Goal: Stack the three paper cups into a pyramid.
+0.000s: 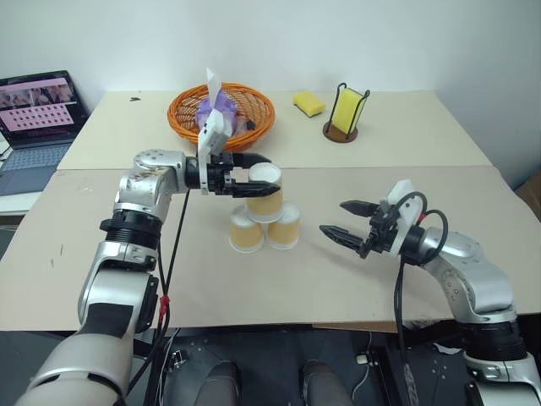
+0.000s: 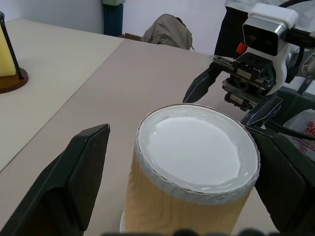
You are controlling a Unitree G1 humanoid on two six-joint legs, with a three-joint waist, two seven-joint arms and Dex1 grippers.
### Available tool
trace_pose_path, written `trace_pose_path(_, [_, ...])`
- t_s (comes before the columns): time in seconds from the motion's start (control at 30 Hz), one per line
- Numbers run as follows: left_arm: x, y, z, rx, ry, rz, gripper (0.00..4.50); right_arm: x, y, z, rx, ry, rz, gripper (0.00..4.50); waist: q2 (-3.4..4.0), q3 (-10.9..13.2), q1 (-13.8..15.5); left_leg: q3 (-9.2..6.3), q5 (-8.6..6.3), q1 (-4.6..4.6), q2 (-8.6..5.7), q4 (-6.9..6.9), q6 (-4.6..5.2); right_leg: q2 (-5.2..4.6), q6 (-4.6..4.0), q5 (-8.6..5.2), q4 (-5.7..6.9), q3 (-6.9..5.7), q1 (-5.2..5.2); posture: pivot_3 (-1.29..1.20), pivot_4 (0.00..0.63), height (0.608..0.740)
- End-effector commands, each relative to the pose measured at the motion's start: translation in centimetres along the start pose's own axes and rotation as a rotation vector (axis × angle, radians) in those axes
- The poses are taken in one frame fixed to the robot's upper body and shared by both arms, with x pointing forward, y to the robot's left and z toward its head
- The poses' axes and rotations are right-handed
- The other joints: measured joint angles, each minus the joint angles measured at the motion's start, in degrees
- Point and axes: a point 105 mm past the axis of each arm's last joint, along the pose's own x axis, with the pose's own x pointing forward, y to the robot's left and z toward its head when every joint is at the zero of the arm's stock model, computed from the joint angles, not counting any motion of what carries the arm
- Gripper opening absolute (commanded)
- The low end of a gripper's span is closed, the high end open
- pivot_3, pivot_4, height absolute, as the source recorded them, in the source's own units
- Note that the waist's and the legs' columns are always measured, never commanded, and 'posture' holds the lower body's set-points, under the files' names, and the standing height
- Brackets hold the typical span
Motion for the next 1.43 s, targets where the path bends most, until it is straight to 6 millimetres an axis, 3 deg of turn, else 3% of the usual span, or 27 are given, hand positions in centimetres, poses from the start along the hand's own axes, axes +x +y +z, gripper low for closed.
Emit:
trace_pose_path(0.03, [-0.7,-0.1,2.2,0.053,-0.055,0.006,4.42,-0.2,-0.2,1.3,-0.028,-0.045,0.0,4.5,0.0,0.0,0.0,0.0,0.0,0.0,0.0,0.0,0.0,0.0,0.0,0.0,0.0,0.0,0.0,0.0,0.15,0.74])
trace_pose_path(0.2, [-1.5,-0.6,4.2,0.052,-0.117,-0.008,4.42,0.0,-0.3,1.1,-0.026,-0.041,0.006,4.5,0.0,0.0,-0.04,0.0,0.0,0.0,0.01,0.0,0.0,0.0,0.0,0.0,0.0,0.0,-0.01,0.0,0.15,0.74])
trace_pose_path(0.43, [-4.4,-0.7,8.7,-0.026,-0.352,0.077,4.42,0.3,-0.4,1.2,-0.031,-0.042,0.019,4.5,0.0,0.0,-0.11,-0.02,0.0,0.0,0.01,0.01,0.0,0.0,0.0,0.0,0.03,0.0,-0.01,0.0,0.15,0.74])
trace_pose_path(0.57, [-9.1,4.0,9.8,-0.067,-0.567,0.524,4.42,0.3,-0.7,1.3,-0.037,-0.04,0.013,4.5,0.0,0.0,-0.03,-0.04,0.0,0.01,0.02,0.09,0.0,-0.01,0.0,0.0,0.06,0.0,0.0,0.0,0.15,0.74])
trace_pose_path(0.67, [-14.2,7.2,6.6,-0.059,-0.567,1.014,4.42,0.3,-1.5,1.4,-0.044,-0.037,-0.03,4.5,0.01,-0.01,-0.04,-0.04,0.0,0.04,0.01,0.12,0.01,-0.02,0.0,0.0,0.08,0.0,0.02,0.0,0.15,0.74])
trace_pose_path(0.73, [-17.1,7.5,3.7,-0.072,-0.541,1.237,4.42,0.3,-2.7,1.5,-0.051,-0.035,-0.095,4.5,0.01,-0.02,-0.17,0.04,-0.01,0.14,0.0,0.12,0.01,-0.05,0.0,0.01,0.11,0.13,0.01,0.0,0.15,0.74])
trace_pose_path(0.9, [-21.8,5.4,-2.3,-0.087,-0.459,1.569,4.42,0.0,-5.7,1.5,-0.033,-0.056,-0.261,4.5,-0.06,-0.02,0.17,0.02,-0.01,0.01,0.0,0.1,0.01,-0.07,-0.02,0.02,0.38,0.13,-0.12,0.0,0.15,0.74])
trace_pose_path(1.03, [-25.4,2.0,-6.7,-0.078,-0.369,1.758,4.42,-0.8,-9.0,0.5,-0.017,-0.05,-0.478,4.5,-0.08,-0.03,0.5,0.06,-0.01,-0.1,-0.03,0.11,0.0,-0.13,-0.03,0.03,0.37,0.14,-0.25,0.0,0.15,0.74])
trace_pose_path(1.1, [-26.2,0.7,-7.4,-0.069,-0.361,1.784,4.42,-1.0,-9.8,0.3,-0.002,-0.067,-0.543,4.5,-0.08,-0.03,0.59,0.08,-0.01,-0.1,-0.04,0.1,0.0,-0.15,-0.03,0.03,0.34,0.13,-0.26,0.0,0.15,0.74])
trace_pose_path(1.2, [-25.6,-0.8,-8.3,-0.068,-0.349,1.729,4.42,-1.7,-10.8,-1.3,0.039,-0.064,-0.644,4.5,-0.08,-0.04,1.08,0.1,-0.01,-0.08,-0.05,0.09,-0.01,-0.16,-0.03,0.02,0.29,0.13,-0.27,0.0,0.15,0.74])
trace_pose_path(1.43, [-25.1,-2.4,-10.4,-0.1,-0.31,1.723,4.42,-3.8,-12.7,-4.5,0.077,-0.022,-0.824,4.5,-0.07,-0.05,1.55,0.15,-0.01,0.0,-0.09,0.08,-0.01,-0.19,-0.03,0.02,0.17,0.13,-0.13,0.0,0.15,0.74])
